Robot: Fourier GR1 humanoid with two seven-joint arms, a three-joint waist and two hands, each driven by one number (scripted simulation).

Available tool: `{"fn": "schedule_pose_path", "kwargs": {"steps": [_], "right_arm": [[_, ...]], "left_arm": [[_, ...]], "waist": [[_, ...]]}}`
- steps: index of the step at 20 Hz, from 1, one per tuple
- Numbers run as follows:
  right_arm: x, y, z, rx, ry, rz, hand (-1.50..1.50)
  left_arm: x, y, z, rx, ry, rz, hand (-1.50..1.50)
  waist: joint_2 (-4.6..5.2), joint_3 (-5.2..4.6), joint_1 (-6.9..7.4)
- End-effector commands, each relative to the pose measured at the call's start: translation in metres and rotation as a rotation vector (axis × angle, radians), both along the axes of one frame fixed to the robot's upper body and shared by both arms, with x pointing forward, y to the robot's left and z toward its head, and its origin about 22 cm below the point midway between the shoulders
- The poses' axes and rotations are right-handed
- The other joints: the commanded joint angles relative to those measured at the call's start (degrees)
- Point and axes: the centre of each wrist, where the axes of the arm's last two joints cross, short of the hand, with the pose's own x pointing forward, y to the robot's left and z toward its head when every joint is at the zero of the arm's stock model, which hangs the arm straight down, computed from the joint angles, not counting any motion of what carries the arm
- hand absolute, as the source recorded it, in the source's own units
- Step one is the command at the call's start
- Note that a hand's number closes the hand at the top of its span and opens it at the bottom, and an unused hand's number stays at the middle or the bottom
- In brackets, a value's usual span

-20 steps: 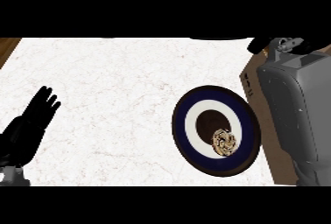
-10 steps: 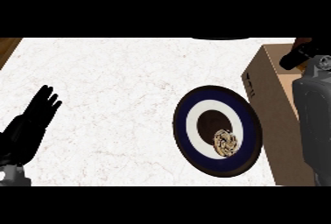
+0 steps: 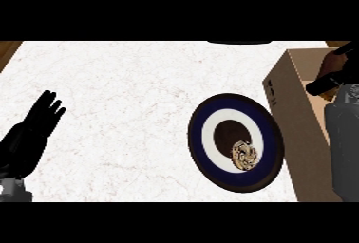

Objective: Pick the sweet potato from the plate and place it in the cardboard box

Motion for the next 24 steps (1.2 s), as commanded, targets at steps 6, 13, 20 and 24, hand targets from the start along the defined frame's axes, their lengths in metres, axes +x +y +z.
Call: {"fn": "schedule_pose_path", "kwargs": {"steps": [6, 13, 20, 24], "right_arm": [[-0.008, -0.024, -0.058, 0.164, 0.028, 0.004, -1.5], [-0.027, -0.018, -0.017, 0.232, -0.428, -0.033, -1.5], [-0.07, -0.035, -0.018, 0.355, -0.672, -0.113, -1.5], [-0.094, -0.068, -0.004, 0.346, -0.725, -0.157, -1.5]], "left_arm": [[-0.005, 0.004, -0.012, 0.0, 0.003, -0.001, 0.0], [-0.001, 0.009, -0.004, 0.007, 0.002, 0.031, 0.0], [-0.013, 0.008, -0.018, -0.009, 0.019, 0.034, 0.0], [-0.013, 0.012, -0.005, 0.006, 0.011, 0.031, 0.0]], "waist": [[0.47, 0.82, -0.05], [0.17, 0.89, -0.75], [-0.22, 0.86, -1.43], [-0.29, 0.91, -1.51]]}}
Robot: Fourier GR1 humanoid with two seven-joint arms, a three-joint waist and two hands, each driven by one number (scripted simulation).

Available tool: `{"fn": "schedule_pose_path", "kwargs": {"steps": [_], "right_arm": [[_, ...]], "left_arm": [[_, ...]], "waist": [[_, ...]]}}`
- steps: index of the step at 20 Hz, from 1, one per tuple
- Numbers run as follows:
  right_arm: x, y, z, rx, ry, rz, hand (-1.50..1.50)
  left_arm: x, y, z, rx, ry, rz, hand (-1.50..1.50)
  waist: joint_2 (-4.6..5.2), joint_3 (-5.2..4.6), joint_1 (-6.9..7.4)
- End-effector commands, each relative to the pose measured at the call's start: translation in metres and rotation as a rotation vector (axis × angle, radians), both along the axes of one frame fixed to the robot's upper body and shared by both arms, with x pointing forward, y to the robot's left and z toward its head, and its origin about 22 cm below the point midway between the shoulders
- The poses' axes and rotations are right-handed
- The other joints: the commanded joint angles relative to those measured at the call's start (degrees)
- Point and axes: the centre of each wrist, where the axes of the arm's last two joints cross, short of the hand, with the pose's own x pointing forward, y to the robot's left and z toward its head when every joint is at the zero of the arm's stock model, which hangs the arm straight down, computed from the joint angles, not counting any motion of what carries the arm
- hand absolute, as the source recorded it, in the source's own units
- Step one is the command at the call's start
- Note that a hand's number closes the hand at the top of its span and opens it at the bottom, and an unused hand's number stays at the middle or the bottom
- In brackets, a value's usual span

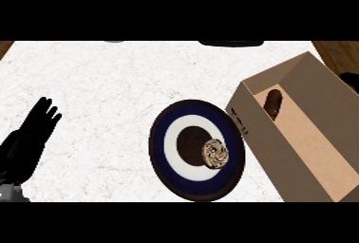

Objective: Pick the sweet potato from the plate and place it in the cardboard box

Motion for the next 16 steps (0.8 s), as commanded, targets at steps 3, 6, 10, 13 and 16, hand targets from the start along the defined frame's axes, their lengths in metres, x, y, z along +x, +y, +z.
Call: {"fn": "schedule_pose_path", "kwargs": {"steps": [3, 6, 10, 13, 16], "right_arm": [[-0.046, -0.037, -0.013, 0.042, -0.075, -0.046, -1.5], [-0.078, -0.031, -0.015, 0.07, -0.101, -0.016, -1.5], [-0.109, -0.046, -0.014, 0.035, -0.067, 0.048, -1.5], [-0.134, -0.045, -0.031, 0.04, -0.068, 0.032, -1.5], [-0.159, -0.071, -0.026, 0.044, -0.055, 0.047, -1.5]], "left_arm": [[0.0, -0.002, 0.001, 0.001, 0.0, 0.006, 0.0], [-0.005, -0.005, -0.006, -0.004, -0.012, 0.016, 0.0], [-0.002, 0.006, 0.008, 0.01, -0.008, 0.019, 0.0], [0.009, 0.0, 0.02, 0.004, -0.004, 0.006, 0.0], [0.001, -0.015, -0.005, -0.015, -0.006, 0.002, 0.0]], "waist": [[1.03, 2.72, -0.37], [0.8, 2.67, -0.72], [0.87, 2.7, -0.67], [1.06, 2.72, -0.3], [1.17, 2.66, 0.17]]}}
